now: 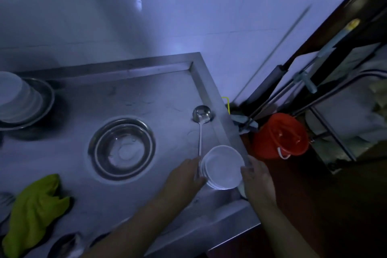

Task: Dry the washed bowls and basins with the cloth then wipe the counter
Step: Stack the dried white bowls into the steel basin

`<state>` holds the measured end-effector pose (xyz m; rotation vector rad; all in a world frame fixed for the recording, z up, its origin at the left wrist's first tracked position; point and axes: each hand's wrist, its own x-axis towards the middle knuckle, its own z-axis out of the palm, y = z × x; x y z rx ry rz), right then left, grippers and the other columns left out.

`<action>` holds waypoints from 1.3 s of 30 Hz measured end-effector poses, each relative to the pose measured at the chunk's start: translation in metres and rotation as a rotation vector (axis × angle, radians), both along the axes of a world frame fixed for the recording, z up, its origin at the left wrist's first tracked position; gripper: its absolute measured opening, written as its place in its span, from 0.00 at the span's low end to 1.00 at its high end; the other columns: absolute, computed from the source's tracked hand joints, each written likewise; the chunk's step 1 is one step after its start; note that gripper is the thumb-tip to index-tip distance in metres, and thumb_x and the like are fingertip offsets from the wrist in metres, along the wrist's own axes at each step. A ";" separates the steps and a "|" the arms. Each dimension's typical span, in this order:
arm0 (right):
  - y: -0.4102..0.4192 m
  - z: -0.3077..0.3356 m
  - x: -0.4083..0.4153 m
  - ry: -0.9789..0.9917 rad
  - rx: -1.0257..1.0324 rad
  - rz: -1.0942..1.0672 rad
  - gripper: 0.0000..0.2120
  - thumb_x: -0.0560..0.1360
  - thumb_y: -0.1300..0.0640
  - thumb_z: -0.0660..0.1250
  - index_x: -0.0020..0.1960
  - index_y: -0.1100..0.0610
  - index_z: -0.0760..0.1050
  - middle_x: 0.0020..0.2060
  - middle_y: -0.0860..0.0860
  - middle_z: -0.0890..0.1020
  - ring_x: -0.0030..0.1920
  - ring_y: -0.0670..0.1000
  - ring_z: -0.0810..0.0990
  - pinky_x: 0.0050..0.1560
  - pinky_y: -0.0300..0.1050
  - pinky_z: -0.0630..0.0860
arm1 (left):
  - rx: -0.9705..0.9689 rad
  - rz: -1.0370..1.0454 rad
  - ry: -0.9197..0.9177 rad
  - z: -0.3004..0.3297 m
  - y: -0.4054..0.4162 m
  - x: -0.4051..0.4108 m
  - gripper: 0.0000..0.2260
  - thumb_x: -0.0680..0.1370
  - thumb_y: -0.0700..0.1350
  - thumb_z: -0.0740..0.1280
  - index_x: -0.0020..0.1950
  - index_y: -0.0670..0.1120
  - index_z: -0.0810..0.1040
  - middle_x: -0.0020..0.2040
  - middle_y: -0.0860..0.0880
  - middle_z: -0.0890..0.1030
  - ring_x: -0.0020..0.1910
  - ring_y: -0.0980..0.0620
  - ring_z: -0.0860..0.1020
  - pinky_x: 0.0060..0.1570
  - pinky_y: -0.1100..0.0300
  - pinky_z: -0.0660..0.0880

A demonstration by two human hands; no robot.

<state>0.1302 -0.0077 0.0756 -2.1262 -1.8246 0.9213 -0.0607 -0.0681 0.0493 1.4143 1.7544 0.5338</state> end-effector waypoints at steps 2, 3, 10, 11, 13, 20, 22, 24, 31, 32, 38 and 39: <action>0.001 -0.012 0.006 0.022 -0.058 0.030 0.17 0.80 0.55 0.60 0.67 0.58 0.69 0.60 0.55 0.76 0.61 0.57 0.74 0.55 0.43 0.68 | 0.003 0.007 -0.063 -0.004 0.004 0.014 0.33 0.72 0.49 0.71 0.73 0.50 0.60 0.67 0.47 0.71 0.65 0.48 0.70 0.56 0.63 0.65; 0.001 -0.018 0.008 0.043 -0.073 0.038 0.16 0.80 0.54 0.59 0.66 0.58 0.70 0.58 0.55 0.77 0.59 0.57 0.75 0.55 0.44 0.69 | 0.018 0.007 -0.092 -0.007 0.006 0.020 0.35 0.70 0.48 0.72 0.73 0.50 0.59 0.67 0.47 0.70 0.65 0.49 0.70 0.56 0.63 0.66; 0.002 -0.036 0.011 0.121 -0.055 0.005 0.10 0.80 0.54 0.59 0.49 0.59 0.76 0.39 0.54 0.78 0.40 0.54 0.77 0.35 0.43 0.67 | 0.109 0.072 -0.180 -0.016 0.013 0.042 0.37 0.66 0.44 0.77 0.70 0.45 0.63 0.66 0.47 0.71 0.64 0.49 0.71 0.61 0.56 0.70; 0.002 -0.036 0.012 0.127 -0.045 0.009 0.10 0.80 0.54 0.59 0.49 0.59 0.76 0.39 0.54 0.78 0.40 0.53 0.76 0.34 0.42 0.68 | 0.127 0.087 -0.188 -0.018 0.014 0.043 0.35 0.66 0.44 0.77 0.69 0.45 0.65 0.65 0.47 0.72 0.63 0.50 0.71 0.60 0.57 0.70; 0.002 -0.037 0.011 0.123 -0.025 0.019 0.09 0.80 0.55 0.59 0.48 0.58 0.76 0.38 0.52 0.77 0.40 0.52 0.77 0.32 0.40 0.68 | 0.153 0.112 -0.181 -0.022 0.013 0.044 0.35 0.65 0.45 0.77 0.69 0.48 0.66 0.64 0.50 0.73 0.62 0.53 0.72 0.59 0.63 0.69; 0.005 -0.017 -0.015 0.120 0.079 0.103 0.18 0.78 0.59 0.59 0.31 0.50 0.64 0.26 0.47 0.68 0.29 0.44 0.69 0.27 0.40 0.61 | 0.207 0.202 -0.153 -0.020 0.004 0.022 0.35 0.65 0.51 0.77 0.68 0.56 0.67 0.63 0.57 0.74 0.61 0.59 0.72 0.57 0.66 0.70; 0.007 -0.005 -0.036 0.135 0.106 0.134 0.18 0.78 0.60 0.60 0.30 0.53 0.62 0.26 0.48 0.66 0.27 0.46 0.66 0.27 0.41 0.57 | 0.246 0.258 -0.160 -0.007 0.000 0.003 0.32 0.63 0.54 0.75 0.65 0.61 0.68 0.60 0.62 0.75 0.58 0.64 0.73 0.54 0.66 0.72; 0.009 0.008 -0.062 0.155 0.144 0.178 0.17 0.77 0.61 0.60 0.30 0.57 0.64 0.26 0.51 0.67 0.28 0.50 0.67 0.28 0.44 0.58 | 0.294 0.304 -0.148 0.009 -0.007 -0.021 0.31 0.62 0.57 0.73 0.63 0.67 0.66 0.57 0.69 0.74 0.56 0.69 0.72 0.50 0.75 0.69; 0.009 0.047 -0.203 0.226 0.223 0.411 0.13 0.78 0.58 0.58 0.36 0.60 0.71 0.34 0.57 0.78 0.38 0.58 0.77 0.40 0.51 0.73 | 0.444 0.502 -0.085 0.051 -0.040 -0.144 0.33 0.62 0.48 0.76 0.60 0.69 0.67 0.56 0.71 0.74 0.55 0.71 0.72 0.47 0.79 0.67; 0.008 0.053 -0.228 0.244 0.234 0.453 0.13 0.78 0.58 0.58 0.36 0.60 0.71 0.33 0.56 0.77 0.38 0.57 0.77 0.39 0.50 0.73 | 0.454 0.543 -0.044 0.058 -0.047 -0.165 0.34 0.61 0.49 0.76 0.60 0.71 0.65 0.56 0.70 0.74 0.53 0.72 0.72 0.46 0.78 0.66; 0.000 0.081 -0.377 0.290 0.289 0.641 0.15 0.79 0.56 0.56 0.36 0.59 0.71 0.32 0.55 0.76 0.35 0.55 0.77 0.35 0.45 0.70 | 0.475 0.685 0.012 0.090 -0.076 -0.293 0.33 0.63 0.49 0.76 0.65 0.62 0.68 0.59 0.61 0.76 0.56 0.64 0.73 0.49 0.69 0.72; -0.001 0.084 -0.401 0.304 0.280 0.657 0.15 0.79 0.56 0.56 0.36 0.60 0.72 0.33 0.57 0.78 0.37 0.57 0.78 0.37 0.47 0.72 | 0.483 0.700 0.038 0.094 -0.079 -0.316 0.34 0.62 0.48 0.76 0.66 0.58 0.68 0.59 0.60 0.75 0.57 0.63 0.72 0.49 0.70 0.72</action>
